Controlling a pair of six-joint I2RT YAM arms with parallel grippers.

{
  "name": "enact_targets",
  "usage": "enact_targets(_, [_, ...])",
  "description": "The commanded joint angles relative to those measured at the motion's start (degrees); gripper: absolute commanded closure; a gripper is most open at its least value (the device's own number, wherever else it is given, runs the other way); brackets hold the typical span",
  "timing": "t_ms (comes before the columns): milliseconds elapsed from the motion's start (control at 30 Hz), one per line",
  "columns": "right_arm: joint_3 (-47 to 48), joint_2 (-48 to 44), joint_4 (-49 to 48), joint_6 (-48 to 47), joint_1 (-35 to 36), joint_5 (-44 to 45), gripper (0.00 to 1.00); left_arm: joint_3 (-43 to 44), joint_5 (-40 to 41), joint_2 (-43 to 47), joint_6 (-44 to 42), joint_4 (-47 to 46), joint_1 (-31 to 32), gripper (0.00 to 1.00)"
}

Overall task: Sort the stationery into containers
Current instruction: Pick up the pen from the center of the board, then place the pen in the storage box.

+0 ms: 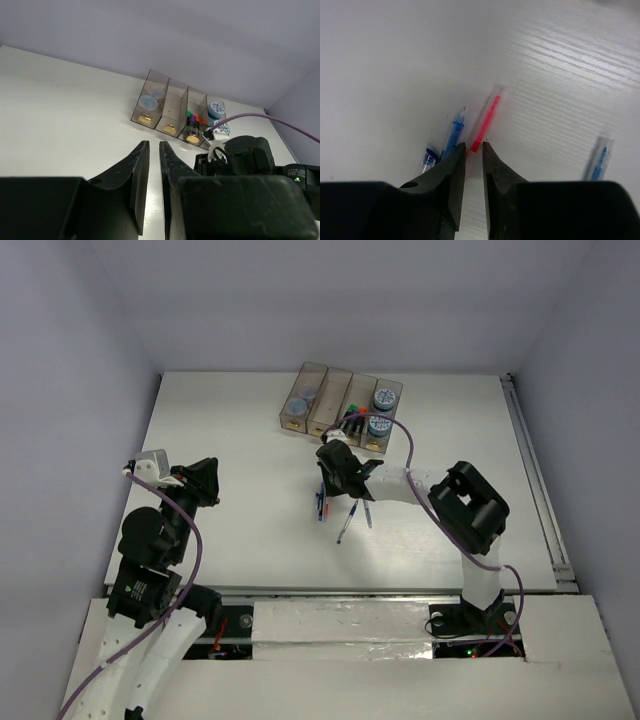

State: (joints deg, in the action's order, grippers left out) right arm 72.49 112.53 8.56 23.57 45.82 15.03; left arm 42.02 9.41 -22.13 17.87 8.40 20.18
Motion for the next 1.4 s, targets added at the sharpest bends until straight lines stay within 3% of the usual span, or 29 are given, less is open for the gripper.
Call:
enact_targets(0, [1.60, 1.11, 0.23, 0.25, 0.41, 1.06, 0.74, 0.17, -0.62, 0.07, -0.20, -3.04, 0.29, 0.88])
enact_targets(233, [2.39, 2.25, 1.02, 0.25, 0.41, 2.55, 0.71, 0.08, -0.62, 0.25, -0.20, -2.95, 0.29, 0.88])
enact_targets(400, [2.74, 1.29, 1.38, -0.37, 0.41, 5.35, 0.93, 0.08, -0.71, 0.16, -0.29, -2.95, 0.29, 0.88])
enact_targets(667, [12.30, -0.65, -0.02, -3.53, -1.78, 7.04, 1.00, 0.08, -0.71, 0.25, -0.20, -2.96, 0.29, 0.88])
enact_targets(900, [21.53, 4.43, -7.94, 0.33, -9.95, 0.11, 1.00, 0.08, -0.80, 0.51, -0.29, -3.04, 0.29, 0.88])
enact_targets(1133, [39.10, 14.99, -6.10, 3.32, -15.14, -0.35, 0.99, 0.17, -0.44, 0.60, -0.38, -2.78, 0.82, 0.88])
enact_targets(1367, [45.89, 21.93, -7.14, 10.61, -17.87, 0.09, 0.97, 0.26, -0.36, 0.42, -0.47, -2.78, 1.35, 0.88])
